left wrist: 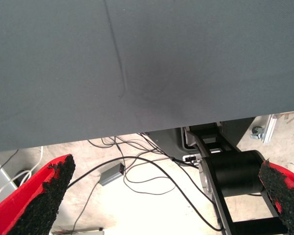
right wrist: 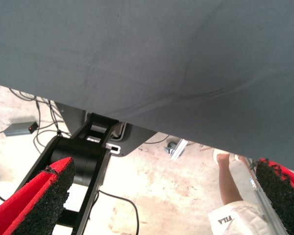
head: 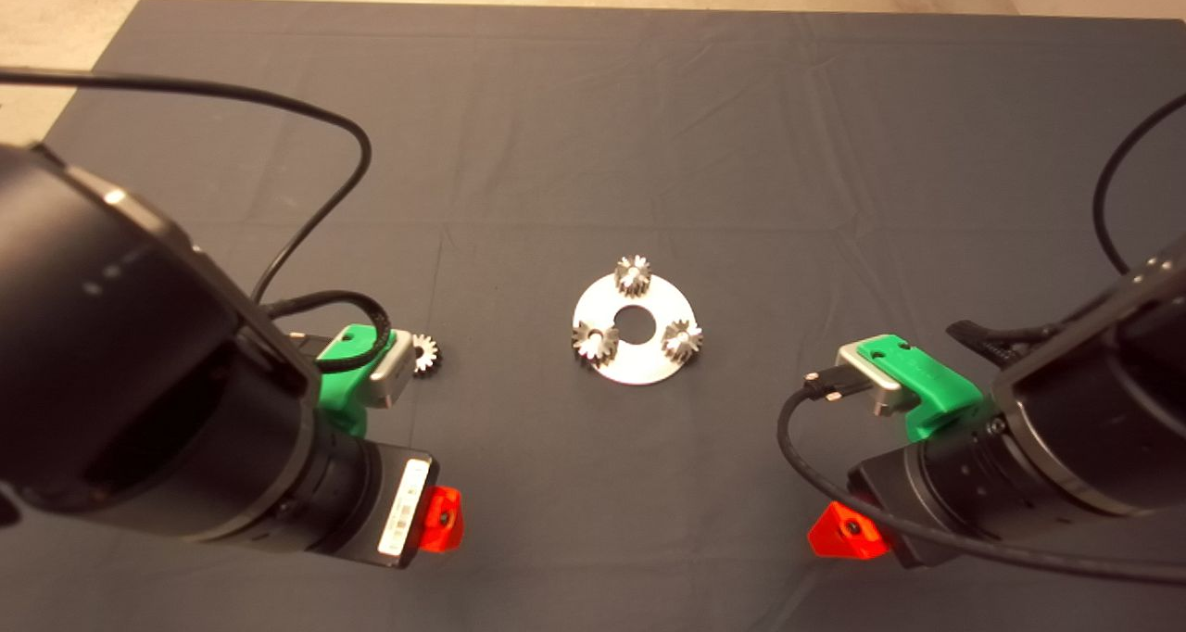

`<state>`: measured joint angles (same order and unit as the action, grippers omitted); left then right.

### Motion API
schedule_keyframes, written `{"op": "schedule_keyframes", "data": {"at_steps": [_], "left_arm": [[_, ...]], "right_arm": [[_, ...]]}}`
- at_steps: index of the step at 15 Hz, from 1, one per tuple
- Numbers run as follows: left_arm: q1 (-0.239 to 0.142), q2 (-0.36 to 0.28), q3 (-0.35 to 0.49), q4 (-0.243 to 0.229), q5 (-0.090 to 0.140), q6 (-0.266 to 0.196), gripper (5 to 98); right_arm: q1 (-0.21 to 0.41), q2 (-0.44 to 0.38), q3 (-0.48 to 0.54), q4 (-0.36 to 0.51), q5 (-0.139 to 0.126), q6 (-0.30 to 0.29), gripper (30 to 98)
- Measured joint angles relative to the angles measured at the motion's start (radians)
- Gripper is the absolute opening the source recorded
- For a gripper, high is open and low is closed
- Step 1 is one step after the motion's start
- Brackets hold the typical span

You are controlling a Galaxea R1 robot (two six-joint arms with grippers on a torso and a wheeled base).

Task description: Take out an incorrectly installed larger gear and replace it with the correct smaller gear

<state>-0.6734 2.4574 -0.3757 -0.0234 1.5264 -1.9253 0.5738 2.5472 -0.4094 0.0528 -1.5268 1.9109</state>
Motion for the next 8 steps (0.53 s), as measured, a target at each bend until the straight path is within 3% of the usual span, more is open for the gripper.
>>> {"op": "schedule_keyframes", "data": {"at_steps": [8], "left_arm": [[0.0, 0.02, 0.0, 0.029, 0.0, 0.0, 97.9]], "right_arm": [[0.0, -0.012, 0.0, 0.0, -0.001, -0.003, 97.7]]}}
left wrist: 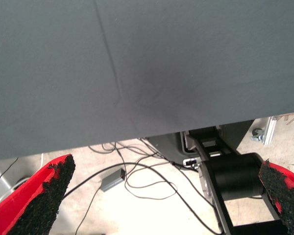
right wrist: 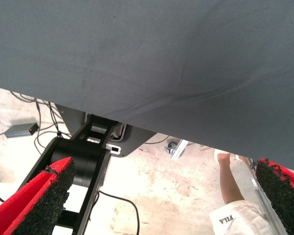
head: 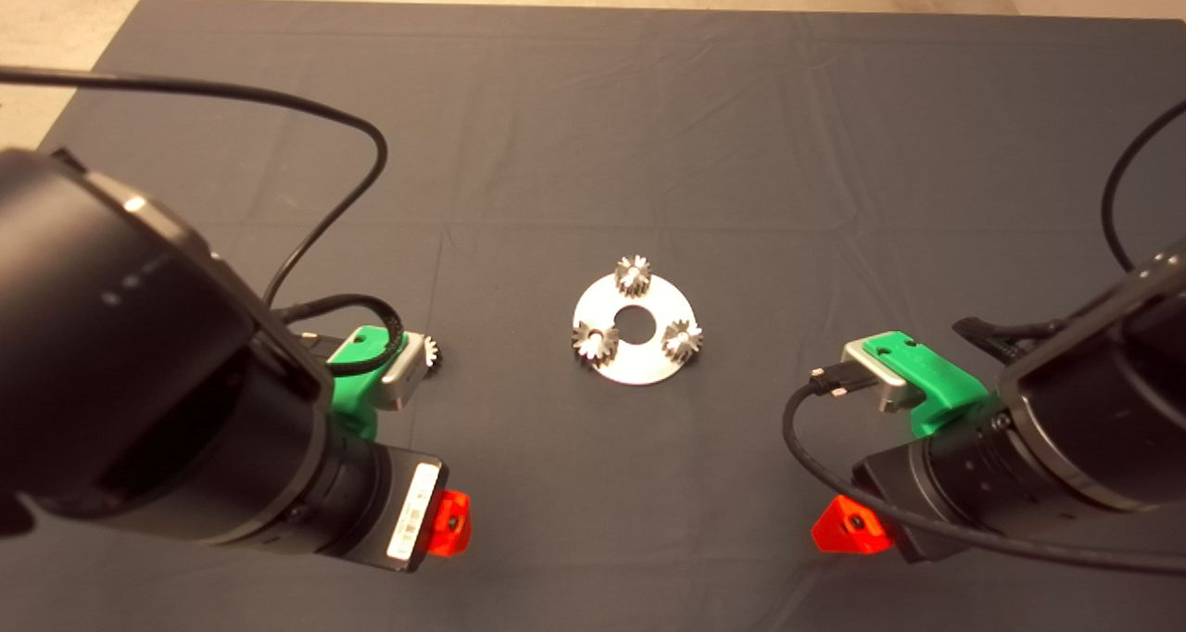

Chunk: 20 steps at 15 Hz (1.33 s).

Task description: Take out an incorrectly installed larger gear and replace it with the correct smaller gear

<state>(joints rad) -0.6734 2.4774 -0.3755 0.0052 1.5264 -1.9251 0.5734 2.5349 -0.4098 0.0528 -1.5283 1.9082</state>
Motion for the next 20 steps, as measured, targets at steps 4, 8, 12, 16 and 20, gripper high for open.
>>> {"op": "schedule_keyframes", "data": {"at_steps": [4, 8, 12, 16, 20], "left_arm": [[0.0, 0.039, -0.04, 0.044, 0.0, 0.01, 97.9], [0.014, 0.097, -0.141, 0.125, -0.001, 0.032, 97.9], [0.092, 0.149, -0.247, 0.195, 0.0, 0.077, 97.9], [0.109, 0.23, -0.331, 0.236, 0.0, 0.095, 97.9], [0.12, 0.295, -0.445, 0.254, -0.001, 0.162, 97.9]], "right_arm": [[0.0, 0.005, 0.0, 0.0, -0.001, -0.009, 97.7], [0.0, 0.002, 0.0, 0.0, -0.001, -0.011, 97.7], [0.0, 0.002, 0.0, 0.0, -0.001, -0.011, 97.7], [0.0, -0.005, 0.0, 0.0, -0.001, -0.011, 97.7], [0.0, -0.017, 0.0, 0.0, -0.002, -0.075, 97.7]]}}
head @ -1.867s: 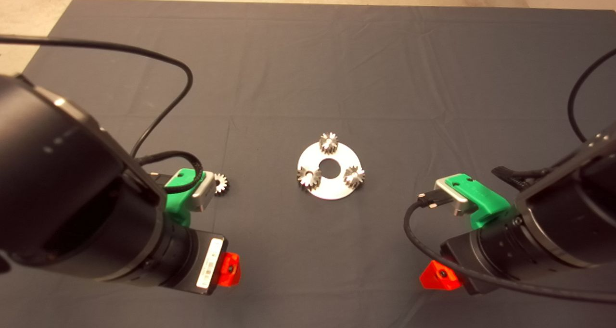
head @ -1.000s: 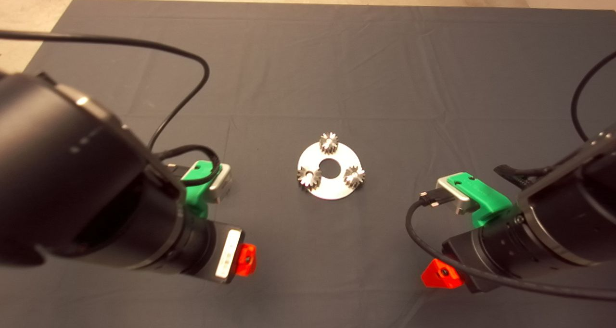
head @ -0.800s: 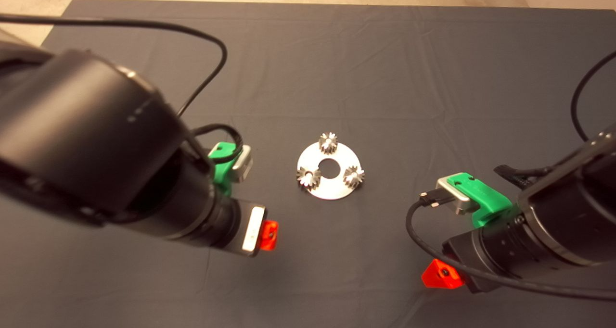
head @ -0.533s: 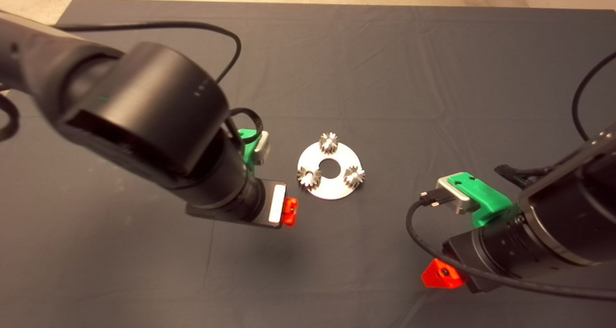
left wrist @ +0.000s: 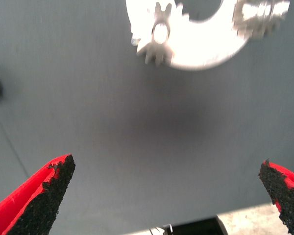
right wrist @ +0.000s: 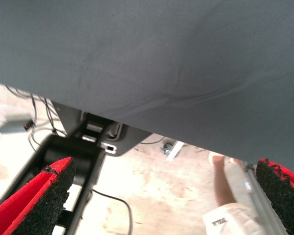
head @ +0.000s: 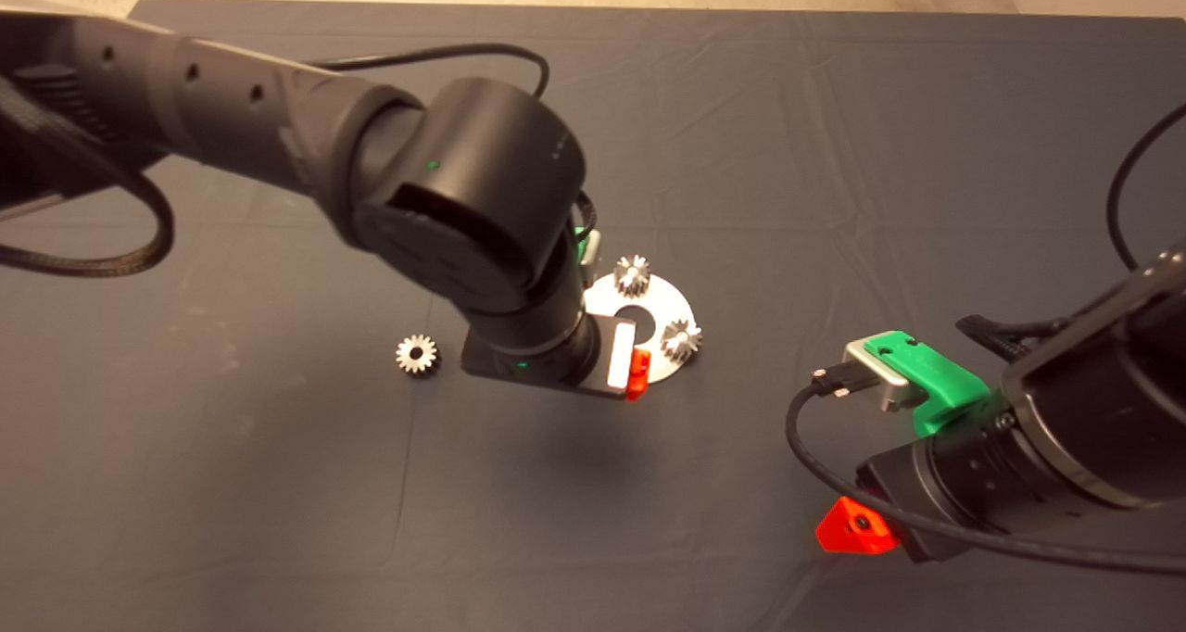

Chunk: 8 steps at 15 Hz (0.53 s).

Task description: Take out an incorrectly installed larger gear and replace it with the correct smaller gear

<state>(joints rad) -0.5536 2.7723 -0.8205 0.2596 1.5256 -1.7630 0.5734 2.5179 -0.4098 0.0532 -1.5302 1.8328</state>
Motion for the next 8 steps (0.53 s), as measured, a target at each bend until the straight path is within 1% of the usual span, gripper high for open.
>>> {"op": "schedule_keyframes", "data": {"at_steps": [2, 4, 5, 6, 7, 8], "left_arm": [[0.008, 0.03, -0.075, 0.007, 0.0, 0.035, 97.9], [0.026, 0.066, -0.156, 0.008, 0.0, 0.078, 97.9], [0.039, 0.085, -0.198, 0.011, 0.0, 0.101, 97.9], [0.052, 0.103, -0.238, 0.014, 0.0, 0.119, 97.9], [0.063, 0.119, -0.272, 0.015, 0.0, 0.142, 97.9], [0.075, 0.13, -0.304, 0.016, -0.002, 0.161, 97.9]], "right_arm": [[0.0, -0.035, 0.0, 0.0, 0.002, -0.053, 97.7], [0.0, -0.122, -0.001, 0.0, 0.002, -0.116, 97.7], [0.0, -0.17, -0.002, 0.0, -0.001, -0.153, 97.7], [0.0, -0.198, -0.002, 0.0, -0.008, -0.181, 97.7], [0.0, -0.213, -0.002, 0.0, -0.008, -0.202, 97.7], [0.0, -0.213, -0.002, 0.0, -0.007, -0.206, 97.7]]}}
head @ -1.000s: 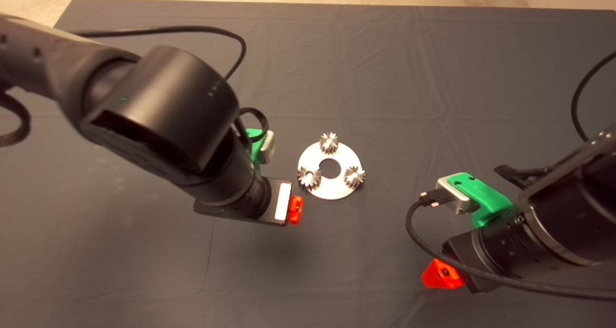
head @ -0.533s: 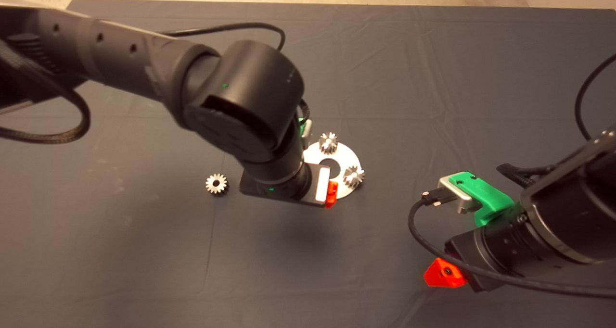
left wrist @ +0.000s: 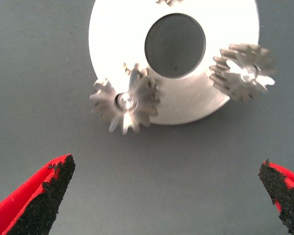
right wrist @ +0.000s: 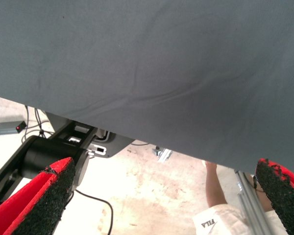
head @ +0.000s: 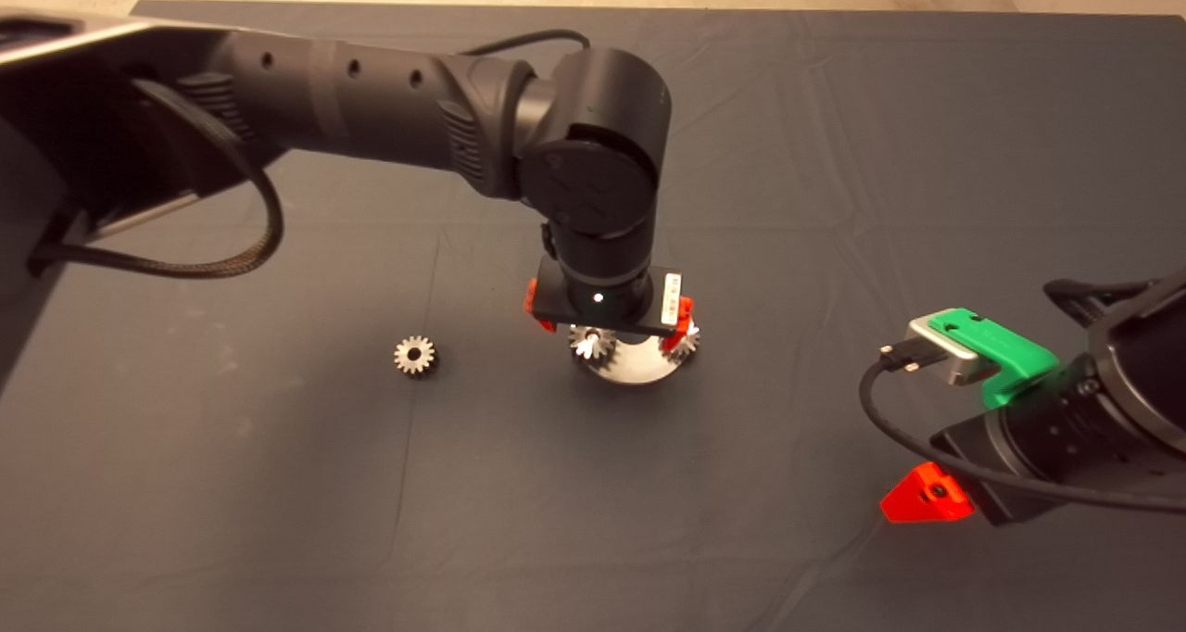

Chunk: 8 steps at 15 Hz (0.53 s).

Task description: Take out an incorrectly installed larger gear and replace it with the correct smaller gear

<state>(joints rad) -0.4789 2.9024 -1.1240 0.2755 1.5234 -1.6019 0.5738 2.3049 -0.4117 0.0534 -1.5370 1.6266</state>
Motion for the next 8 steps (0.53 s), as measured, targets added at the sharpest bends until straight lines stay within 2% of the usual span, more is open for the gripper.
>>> {"op": "schedule_keyframes", "data": {"at_steps": [2, 8], "left_arm": [[0.027, 0.009, -0.058, 0.0, 0.001, 0.032, 97.9], [0.066, 0.029, -0.138, 0.002, 0.0, 0.093, 97.9]], "right_arm": [[0.0, 0.003, 0.0, 0.0, 0.004, -0.03, 97.7], [0.0, 0.002, 0.0, 0.0, 0.006, -0.032, 97.7]]}}
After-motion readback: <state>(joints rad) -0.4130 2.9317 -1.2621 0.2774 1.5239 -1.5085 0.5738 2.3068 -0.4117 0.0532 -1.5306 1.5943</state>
